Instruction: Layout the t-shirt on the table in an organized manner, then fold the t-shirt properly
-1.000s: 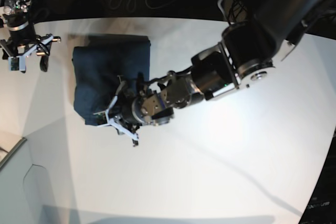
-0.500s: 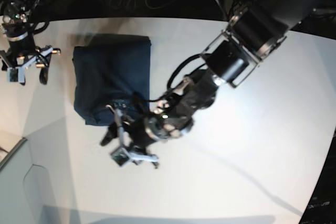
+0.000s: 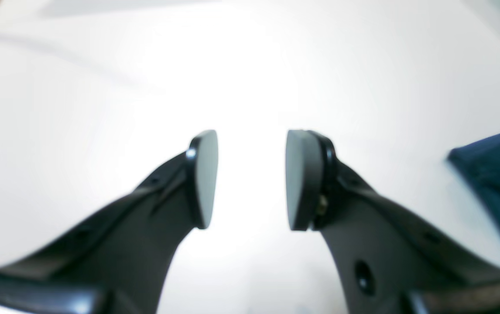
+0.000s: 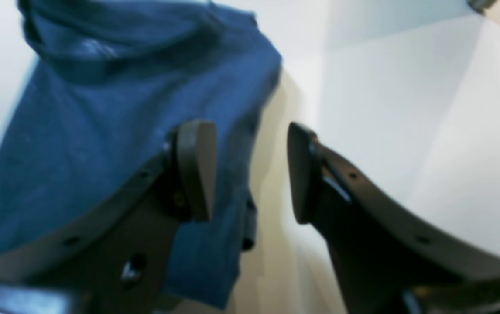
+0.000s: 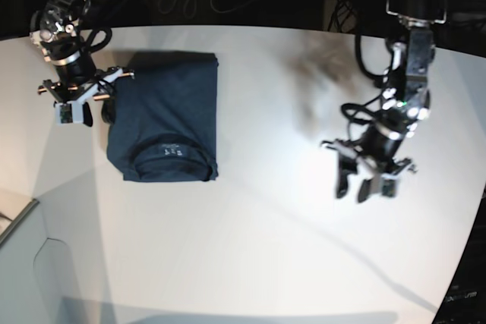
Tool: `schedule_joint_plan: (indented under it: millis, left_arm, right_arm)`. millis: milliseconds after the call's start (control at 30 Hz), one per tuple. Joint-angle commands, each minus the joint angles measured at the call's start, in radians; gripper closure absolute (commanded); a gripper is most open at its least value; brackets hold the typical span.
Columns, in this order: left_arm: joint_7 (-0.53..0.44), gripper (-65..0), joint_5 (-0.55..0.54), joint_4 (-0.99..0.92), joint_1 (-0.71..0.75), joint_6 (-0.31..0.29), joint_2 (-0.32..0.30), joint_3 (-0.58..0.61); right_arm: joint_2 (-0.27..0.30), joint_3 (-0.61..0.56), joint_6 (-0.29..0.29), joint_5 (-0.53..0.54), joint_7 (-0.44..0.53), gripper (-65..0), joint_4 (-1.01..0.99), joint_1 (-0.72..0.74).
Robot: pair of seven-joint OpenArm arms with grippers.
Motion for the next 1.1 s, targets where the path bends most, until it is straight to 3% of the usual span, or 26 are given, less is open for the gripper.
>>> schedule_joint_plan:
  millis: [0, 200, 400, 600, 800, 967, 1067]
  left_arm:
    - [-0.025, -25.0, -0.006, 0.03, 0.011, 0.004, -0.012, -0.045]
    - [-0.025, -25.0, -0.006, 0.076, 0.129, 0.0, -0.009, -0.225]
    - [-0.025, -25.0, -0.006, 0.139, 0.231, 0.0, -0.008, -0.323]
    - [-0.025, -25.0, -0.008, 0.22, 0.324, 0.0, -0.005, -0.393]
    - [-0.025, -25.0, -0.008, 0.277, 0.419, -0.001, 0.049, -0.47]
    - [-0.024, -24.7, -0.008, 0.354, 0.534, -0.001, 0.107, -0.507]
    - [0.033, -24.4, -0.008, 0.424, 0.613, -0.001, 0.164, -0.509]
  right_arm:
    - [0.001, 0.005, 0.012, 0.017, 0.024, -24.3, 0.018, 0.005]
    - [-0.025, 0.005, 0.012, 0.018, 0.022, -20.3, 0.016, -0.008]
    - [-0.045, 0.005, 0.012, 0.018, 0.025, -10.6, -0.039, -0.023]
    - [-0.039, 0.008, 0.012, 0.02, 0.027, -8.7, -0.137, -0.018]
    - [-0.008, 0.011, 0.012, 0.021, 0.028, -8.7, -0.171, -0.015]
    - [-0.01, 0.016, 0.012, 0.023, 0.116, -8.7, -0.075, -0.047]
    - [-0.022, 0.019, 0.012, 0.05, 0.14, -8.8, 0.007, -0.092]
